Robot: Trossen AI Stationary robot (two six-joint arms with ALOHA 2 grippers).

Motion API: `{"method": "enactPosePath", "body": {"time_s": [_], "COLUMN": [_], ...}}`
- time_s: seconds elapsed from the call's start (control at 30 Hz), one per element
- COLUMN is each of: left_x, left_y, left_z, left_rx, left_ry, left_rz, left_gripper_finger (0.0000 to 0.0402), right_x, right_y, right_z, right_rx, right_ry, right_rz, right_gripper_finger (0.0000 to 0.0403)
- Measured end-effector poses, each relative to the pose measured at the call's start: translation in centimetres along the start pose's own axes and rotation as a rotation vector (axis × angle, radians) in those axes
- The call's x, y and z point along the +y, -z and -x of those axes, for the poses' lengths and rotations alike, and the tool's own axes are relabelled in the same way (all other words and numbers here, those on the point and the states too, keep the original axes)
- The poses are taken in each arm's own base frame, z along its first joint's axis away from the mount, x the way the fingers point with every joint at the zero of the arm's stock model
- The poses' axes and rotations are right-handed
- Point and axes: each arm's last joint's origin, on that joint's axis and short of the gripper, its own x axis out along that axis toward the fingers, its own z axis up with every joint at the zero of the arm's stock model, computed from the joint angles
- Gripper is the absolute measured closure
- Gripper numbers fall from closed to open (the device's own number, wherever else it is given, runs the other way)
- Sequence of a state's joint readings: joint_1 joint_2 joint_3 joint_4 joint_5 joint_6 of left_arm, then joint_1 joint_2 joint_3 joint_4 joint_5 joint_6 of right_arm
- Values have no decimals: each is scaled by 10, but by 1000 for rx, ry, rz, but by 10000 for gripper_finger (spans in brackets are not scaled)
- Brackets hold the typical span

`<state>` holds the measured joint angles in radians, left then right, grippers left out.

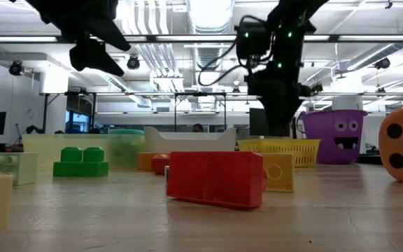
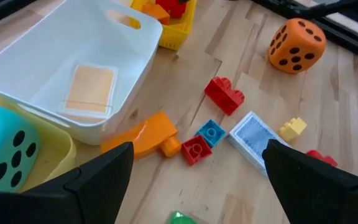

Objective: Pick & Place Toys
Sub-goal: Put the blue playing cards box into the white bin

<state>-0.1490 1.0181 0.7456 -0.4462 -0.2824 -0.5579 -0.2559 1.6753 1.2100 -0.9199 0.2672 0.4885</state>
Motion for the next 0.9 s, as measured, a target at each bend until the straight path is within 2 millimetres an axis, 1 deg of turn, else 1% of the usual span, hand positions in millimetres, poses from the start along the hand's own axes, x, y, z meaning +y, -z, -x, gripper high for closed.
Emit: {"method": "enactPosePath", "body": {"time_s": [0.17, 0.27, 0.37, 0.5, 0.6, 0.67, 0.77, 0.9], "left_x": [1, 4, 5, 5, -1, -6, -19, -38], "left_y": [2, 9, 12, 14, 8, 3, -10, -26], "left_z": [0, -4, -6, -8, -10, -15, -28, -52], "left_rx": [17, 41, 46, 78, 128, 165, 186, 232], "left_ry": [-5, -22, -27, -27, -25, -52, -72, -110], "left_rz": [63, 103, 123, 229, 238, 256, 264, 247], "left_gripper_finger": [48, 48, 48, 48, 48, 48, 48, 48], "right_x": [16, 27, 38, 54, 66, 72, 79, 84], "right_y": [18, 32, 45, 64, 78, 86, 96, 108], "right_z": [18, 31, 45, 59, 66, 68, 69, 69], "right_rx": [-18, -36, -71, -131, -160, -175, -211, -241], "right_ry": [17, 8, -33, -49, -61, -62, -46, -24], "right_rz": [71, 108, 98, 95, 93, 99, 98, 104], "right_gripper_finger": [145, 145, 145, 145, 145, 145, 145, 145]}}
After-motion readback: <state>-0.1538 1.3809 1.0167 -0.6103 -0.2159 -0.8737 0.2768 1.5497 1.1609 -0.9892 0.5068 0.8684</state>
